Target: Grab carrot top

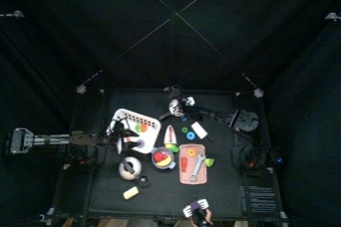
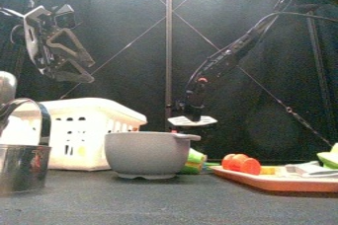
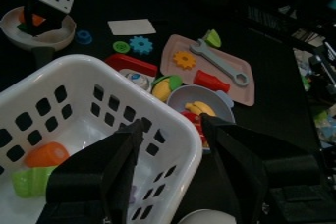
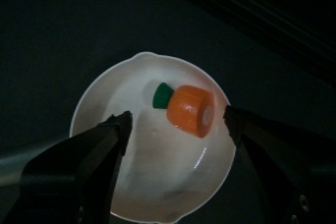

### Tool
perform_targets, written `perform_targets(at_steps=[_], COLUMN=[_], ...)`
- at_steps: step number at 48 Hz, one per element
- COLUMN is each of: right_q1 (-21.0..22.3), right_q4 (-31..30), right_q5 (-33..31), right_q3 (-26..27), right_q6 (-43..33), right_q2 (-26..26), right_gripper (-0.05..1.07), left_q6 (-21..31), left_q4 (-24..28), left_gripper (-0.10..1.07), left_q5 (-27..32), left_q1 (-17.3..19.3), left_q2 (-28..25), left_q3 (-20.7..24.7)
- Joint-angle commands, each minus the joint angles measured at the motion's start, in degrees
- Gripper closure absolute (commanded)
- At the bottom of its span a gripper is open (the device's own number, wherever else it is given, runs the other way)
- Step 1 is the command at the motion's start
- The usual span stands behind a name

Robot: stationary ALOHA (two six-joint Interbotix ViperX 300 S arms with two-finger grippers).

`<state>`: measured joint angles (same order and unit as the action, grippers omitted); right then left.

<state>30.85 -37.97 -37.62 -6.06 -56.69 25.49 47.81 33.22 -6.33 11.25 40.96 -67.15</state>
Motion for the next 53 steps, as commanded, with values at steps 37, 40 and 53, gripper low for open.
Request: perform_targets(at_steps=[37, 40, 53], right_q1=[1.4, 1.5, 1.5], right_q4=[1.4, 1.4, 1.4], right_q5=[0.1, 0.1, 0.0], right_q3=[2.8, 3.0, 3.1], right_q6=[-0.2, -0.2, -0.2], right_q2=[1.4, 1.5, 1.8], right_gripper=[0.00, 0.00, 0.00], left_q6=[-0.1, -0.1, -0.1], left_q4=[-0.1, -0.1, -0.1], left_gripper=[0.10, 0.10, 0.10], left_q5=[-0.2, -0.3, -0.3], left_q1=[0.1, 0.2, 0.1], left_q2=[-0.1, -0.1, -0.1], left_q3=[0.5, 0.5, 0.5])
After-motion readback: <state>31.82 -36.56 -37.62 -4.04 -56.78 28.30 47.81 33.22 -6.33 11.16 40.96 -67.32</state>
